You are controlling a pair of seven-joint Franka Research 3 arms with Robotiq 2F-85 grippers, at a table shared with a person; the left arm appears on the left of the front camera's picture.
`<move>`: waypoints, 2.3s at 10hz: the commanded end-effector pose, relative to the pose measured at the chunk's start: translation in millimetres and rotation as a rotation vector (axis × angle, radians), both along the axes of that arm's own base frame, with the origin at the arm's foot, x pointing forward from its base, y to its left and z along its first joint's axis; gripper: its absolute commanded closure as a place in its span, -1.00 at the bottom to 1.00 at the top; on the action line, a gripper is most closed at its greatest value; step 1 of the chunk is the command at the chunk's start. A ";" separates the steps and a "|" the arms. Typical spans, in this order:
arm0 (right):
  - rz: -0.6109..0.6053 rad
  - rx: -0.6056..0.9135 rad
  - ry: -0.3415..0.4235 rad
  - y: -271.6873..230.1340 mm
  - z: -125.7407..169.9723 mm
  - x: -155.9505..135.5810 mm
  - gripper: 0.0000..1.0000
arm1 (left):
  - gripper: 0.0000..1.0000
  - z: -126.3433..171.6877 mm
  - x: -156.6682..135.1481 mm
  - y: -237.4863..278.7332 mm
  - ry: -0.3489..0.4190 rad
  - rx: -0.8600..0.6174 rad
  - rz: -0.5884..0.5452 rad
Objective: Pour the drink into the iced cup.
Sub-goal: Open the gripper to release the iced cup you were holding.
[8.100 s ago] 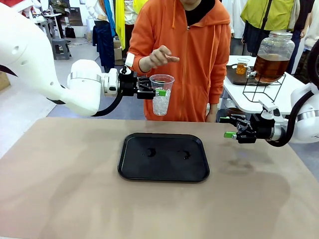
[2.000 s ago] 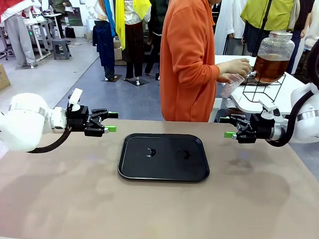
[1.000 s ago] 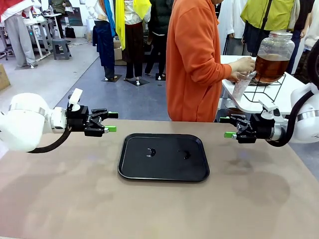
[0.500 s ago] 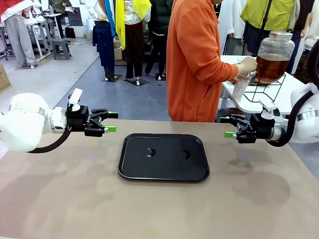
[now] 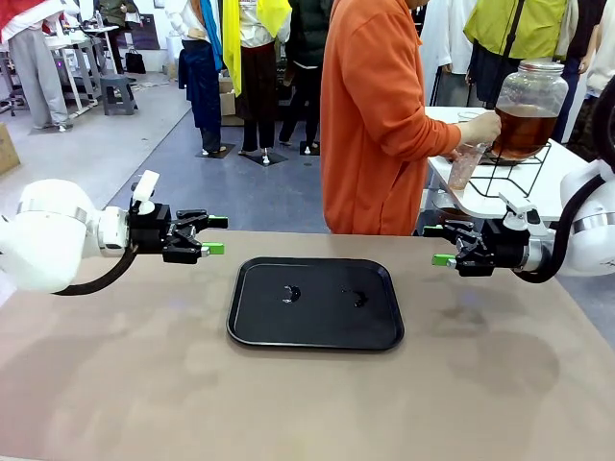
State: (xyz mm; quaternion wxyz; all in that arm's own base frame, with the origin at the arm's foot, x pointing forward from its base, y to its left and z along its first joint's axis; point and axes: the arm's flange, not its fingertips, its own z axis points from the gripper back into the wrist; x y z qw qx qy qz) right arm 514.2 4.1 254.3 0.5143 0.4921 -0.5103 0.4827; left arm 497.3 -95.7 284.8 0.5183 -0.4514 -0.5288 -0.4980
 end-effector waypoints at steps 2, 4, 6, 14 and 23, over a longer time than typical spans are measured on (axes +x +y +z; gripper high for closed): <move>0.004 -0.001 0.000 2.1 4.3 2.4 -1.00 | -1.00 0.6 0.6 -0.6 -0.005 0.002 0.000; 0.004 -0.001 0.000 2.1 4.3 2.4 -1.00 | -1.00 0.6 0.6 -0.6 -0.005 0.002 0.000; 0.004 -0.001 0.000 2.1 4.3 2.4 -1.00 | -1.00 0.6 0.6 -0.6 -0.005 0.002 0.000; 0.004 -0.001 0.000 2.1 4.3 2.4 -1.00 | -1.00 0.6 0.6 -0.6 -0.005 0.002 0.000; 0.004 -0.001 0.000 2.1 4.3 2.4 -1.00 | -1.00 0.6 0.6 -0.6 -0.005 0.002 0.000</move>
